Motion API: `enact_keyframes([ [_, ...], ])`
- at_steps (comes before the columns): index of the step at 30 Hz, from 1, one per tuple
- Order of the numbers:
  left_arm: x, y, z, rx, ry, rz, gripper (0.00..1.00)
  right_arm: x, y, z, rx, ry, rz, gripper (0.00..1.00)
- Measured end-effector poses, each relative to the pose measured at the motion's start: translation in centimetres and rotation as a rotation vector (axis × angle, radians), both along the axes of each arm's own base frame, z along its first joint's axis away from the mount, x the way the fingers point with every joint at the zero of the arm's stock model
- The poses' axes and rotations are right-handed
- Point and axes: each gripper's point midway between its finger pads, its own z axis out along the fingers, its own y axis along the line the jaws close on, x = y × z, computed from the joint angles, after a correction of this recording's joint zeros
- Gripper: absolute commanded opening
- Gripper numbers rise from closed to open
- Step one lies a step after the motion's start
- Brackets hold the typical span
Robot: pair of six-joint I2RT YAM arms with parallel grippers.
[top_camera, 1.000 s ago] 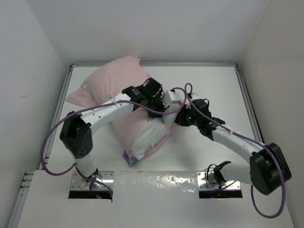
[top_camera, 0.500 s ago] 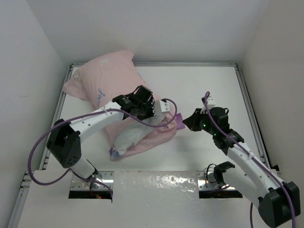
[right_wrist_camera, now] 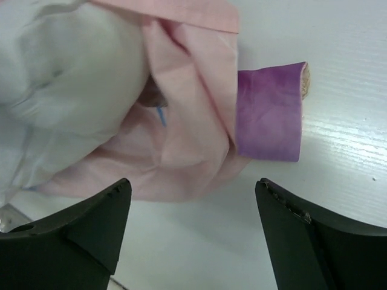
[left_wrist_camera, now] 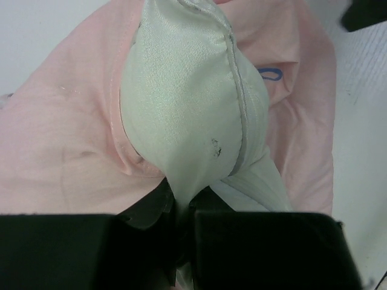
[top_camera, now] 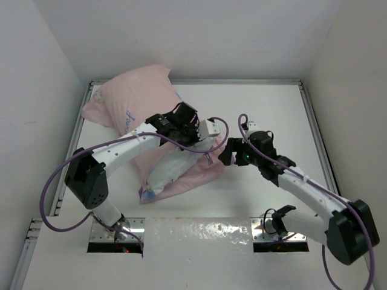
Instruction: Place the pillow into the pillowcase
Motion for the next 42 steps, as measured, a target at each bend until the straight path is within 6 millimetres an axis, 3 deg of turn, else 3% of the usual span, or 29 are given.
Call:
enact_keyframes([
  [8,-0.4,0.0,0.2,-0.008,0.017,0.002,0.00,3.6,1.5,-6.0,-0.017,0.128,-0.080,0.81],
  [10,-0.4,-0.1,0.4,-0.015,0.020,0.004,0.00,4.5,2.4,-6.9,0.009,0.146,-0.096,0.74],
  [11,-0.3,0.0,0.5,-0.020,0.022,0.009,0.00,4.9,2.9,-7.3,0.029,0.154,-0.106,0.68],
  [12,-0.4,0.0,0.6,-0.026,0.027,0.012,0.00,5.3,3.4,-7.6,0.049,0.159,-0.115,0.52],
  [14,-0.5,0.1,0.8,-0.039,0.040,0.019,0.00,5.8,4.2,-8.1,0.094,0.170,-0.132,0.30],
  [15,-0.5,0.2,0.9,-0.044,0.044,0.023,0.00,6.0,4.5,-8.1,0.113,0.173,-0.139,0.03],
  [16,-0.5,0.3,1.0,-0.048,0.047,0.026,0.00,6.2,4.7,-7.9,0.132,0.169,-0.144,0.00],
  [21,-1.0,1.1,1.1,-0.057,0.048,0.024,0.00,6.0,3.6,-5.4,0.179,0.083,-0.190,0.00],
  [24,-1.7,1.8,0.2,-0.038,0.051,0.010,0.00,5.6,3.0,-2.1,0.195,-0.017,-0.173,0.00],
  [26,-1.8,2.1,-0.8,-0.019,0.056,0.008,0.00,5.5,3.2,0.8,0.216,-0.099,-0.131,0.00],
  [28,-1.6,2.2,-1.5,-0.004,0.056,0.012,0.00,4.7,3.8,2.3,0.222,-0.137,-0.056,0.00],
  [33,-0.5,1.3,-2.7,0.004,0.062,0.034,0.00,1.7,4.4,3.0,0.180,-0.148,0.133,0.00],
  [38,1.0,-0.2,-2.4,-0.017,0.081,0.076,0.00,-1.4,4.4,3.3,0.156,-0.140,0.281,0.00],
  [42,1.6,-1.0,-3.2,-0.016,0.090,0.080,0.04,-3.4,4.8,4.8,0.198,-0.151,0.365,0.00],
])
